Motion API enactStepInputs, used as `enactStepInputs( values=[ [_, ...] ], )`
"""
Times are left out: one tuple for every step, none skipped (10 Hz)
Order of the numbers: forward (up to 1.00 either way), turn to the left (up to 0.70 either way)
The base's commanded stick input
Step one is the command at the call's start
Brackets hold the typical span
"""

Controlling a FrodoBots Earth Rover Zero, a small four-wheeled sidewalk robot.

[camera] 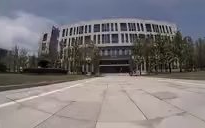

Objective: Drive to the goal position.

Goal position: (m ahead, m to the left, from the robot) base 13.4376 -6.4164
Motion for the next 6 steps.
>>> enactStepInputs(
  values=[
    [0.5,0.01],
    [0.5,0.01],
    [0.5,0.01],
    [0.5,0.01],
    [0.5,0.01],
    [0.5,0.01]
  ],
)
